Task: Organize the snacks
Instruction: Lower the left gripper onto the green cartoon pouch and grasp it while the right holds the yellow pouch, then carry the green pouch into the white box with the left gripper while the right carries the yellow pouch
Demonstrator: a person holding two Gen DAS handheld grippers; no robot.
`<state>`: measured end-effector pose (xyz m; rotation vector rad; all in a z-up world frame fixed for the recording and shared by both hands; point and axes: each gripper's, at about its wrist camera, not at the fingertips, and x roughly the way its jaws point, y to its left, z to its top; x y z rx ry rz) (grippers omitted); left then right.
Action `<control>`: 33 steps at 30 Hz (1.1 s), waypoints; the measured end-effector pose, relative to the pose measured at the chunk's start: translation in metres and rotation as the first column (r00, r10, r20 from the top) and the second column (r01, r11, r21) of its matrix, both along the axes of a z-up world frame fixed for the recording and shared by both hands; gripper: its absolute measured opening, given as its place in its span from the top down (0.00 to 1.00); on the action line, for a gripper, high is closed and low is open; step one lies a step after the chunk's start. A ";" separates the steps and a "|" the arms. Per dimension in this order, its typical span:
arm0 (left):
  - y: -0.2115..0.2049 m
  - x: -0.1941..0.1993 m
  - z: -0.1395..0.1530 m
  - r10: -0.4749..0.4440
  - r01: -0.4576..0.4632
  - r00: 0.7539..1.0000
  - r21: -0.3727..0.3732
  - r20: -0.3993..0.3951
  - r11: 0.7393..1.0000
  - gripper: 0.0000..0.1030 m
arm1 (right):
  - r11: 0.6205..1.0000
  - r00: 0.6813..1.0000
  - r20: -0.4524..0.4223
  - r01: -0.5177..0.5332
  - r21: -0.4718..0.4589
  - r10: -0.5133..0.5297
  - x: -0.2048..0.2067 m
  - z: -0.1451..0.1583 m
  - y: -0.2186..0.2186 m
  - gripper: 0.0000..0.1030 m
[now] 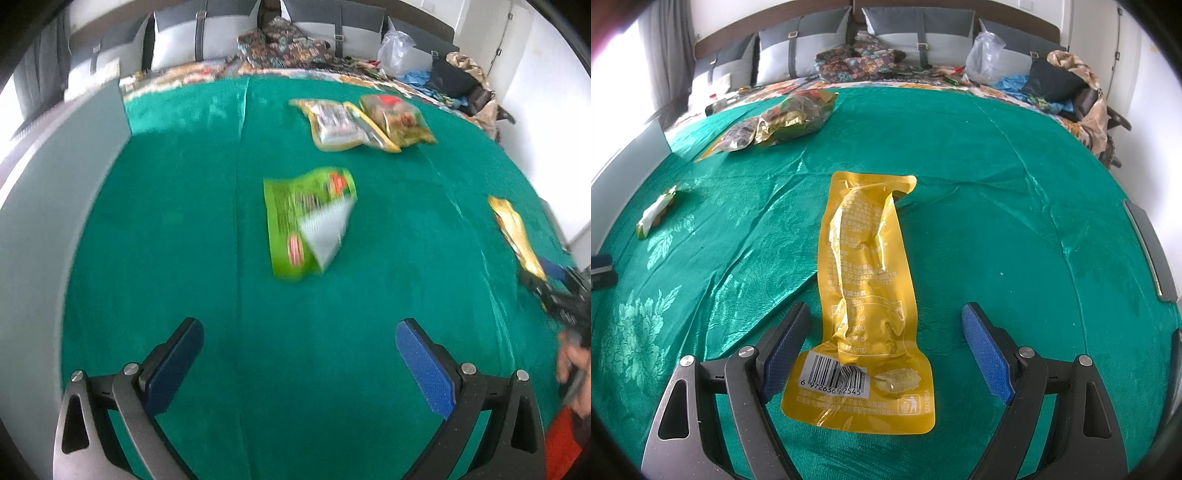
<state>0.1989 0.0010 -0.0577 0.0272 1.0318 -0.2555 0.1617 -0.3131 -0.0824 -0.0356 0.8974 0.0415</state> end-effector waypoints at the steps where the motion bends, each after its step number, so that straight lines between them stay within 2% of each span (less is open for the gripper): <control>1: -0.005 0.011 0.001 0.007 -0.007 1.000 0.021 -0.004 1.000 0.00 | 1.000 1.000 0.000 0.000 0.000 0.000 0.000 0.000 0.000 0.17; 6: -0.026 0.074 -0.020 0.079 -0.065 0.990 0.123 -0.115 0.990 0.00 | 1.000 1.000 0.000 0.000 0.000 0.000 0.000 0.000 0.000 0.17; 8: -0.023 0.077 -0.014 0.108 -0.102 0.991 0.084 -0.079 0.991 0.21 | 1.000 1.000 0.000 0.000 0.000 0.000 0.000 0.000 0.000 0.17; 9: -0.025 0.075 -0.008 0.097 -0.093 0.995 0.098 -0.035 0.991 0.50 | 1.000 1.000 0.000 0.000 0.000 0.000 0.000 0.000 0.000 0.17; 14: -0.017 0.061 -0.007 0.050 -0.047 0.998 0.078 -0.035 0.996 0.53 | 1.000 1.000 -0.001 0.000 0.003 0.000 0.000 0.000 0.000 0.16; 16: -0.008 0.049 -0.002 0.053 -0.052 0.998 0.032 -0.027 0.998 0.53 | 1.000 1.000 0.001 -0.002 0.029 0.002 0.000 0.001 -0.003 0.15; 17: -0.003 0.042 0.001 0.056 -0.056 0.998 0.009 -0.019 0.998 0.53 | 0.998 1.000 -0.011 -0.011 0.067 0.011 0.001 0.003 -0.007 0.15; 18: 0.002 0.033 0.005 0.058 -0.058 0.998 -0.017 -0.011 0.998 0.53 | 0.989 0.999 -0.042 -0.014 0.148 0.021 0.003 0.007 -0.016 0.16; 20: 0.006 0.019 0.008 0.057 -0.058 0.998 -0.041 -0.005 0.997 0.53 | 0.937 0.991 -0.130 0.054 0.344 -0.009 0.014 0.015 -0.038 0.17; 21: 0.007 0.011 0.011 0.054 -0.054 0.999 -0.052 -0.001 0.997 0.53 | 0.925 0.986 -0.164 0.094 0.368 -0.035 0.019 0.017 -0.042 0.17; 22: 0.008 0.003 0.014 0.052 -0.052 0.999 -0.060 0.005 0.997 0.53 | 0.922 0.976 -0.210 0.140 0.361 -0.066 0.026 0.019 -0.043 0.16; 23: 0.009 -0.004 0.018 0.051 -0.050 0.999 -0.070 0.011 0.996 0.53 | 0.938 0.962 -0.264 0.147 0.313 -0.063 0.038 0.019 -0.034 0.16; 24: 0.011 -0.012 0.023 0.051 -0.049 0.999 -0.084 0.017 0.995 0.53 | 0.951 0.957 -0.285 0.133 0.280 -0.051 0.044 0.018 -0.025 0.16; 25: 0.013 -0.023 0.030 0.054 -0.052 0.998 -0.100 0.027 0.994 0.53 | 0.974 0.953 -0.300 0.096 0.203 -0.032 0.051 0.015 -0.008 0.16; 26: 0.017 -0.030 0.037 0.059 -0.055 0.998 -0.114 0.037 0.992 0.53 | 0.990 0.957 -0.290 0.060 0.128 -0.020 0.054 0.014 0.006 0.18; 27: 0.023 -0.039 0.047 0.066 -0.059 0.996 -0.133 0.053 0.989 0.53 | 0.995 0.958 -0.287 0.036 0.091 -0.008 0.055 0.013 0.014 0.22; 28: 0.027 -0.047 0.056 0.072 -0.061 0.995 -0.145 0.067 0.988 0.53 | 0.999 0.960 -0.280 0.022 0.036 -0.011 0.053 0.012 0.023 0.31; 29: 0.034 -0.053 0.065 0.078 -0.064 0.994 -0.158 0.081 0.985 0.53 | 0.999 0.964 -0.262 0.033 -0.005 -0.033 0.050 0.015 0.027 0.51; 33: 0.071 -0.074 0.101 0.120 -0.093 0.985 -0.204 0.125 0.975 0.53 | 0.990 0.952 -0.303 0.081 0.116 -0.042 0.041 0.021 0.018 0.52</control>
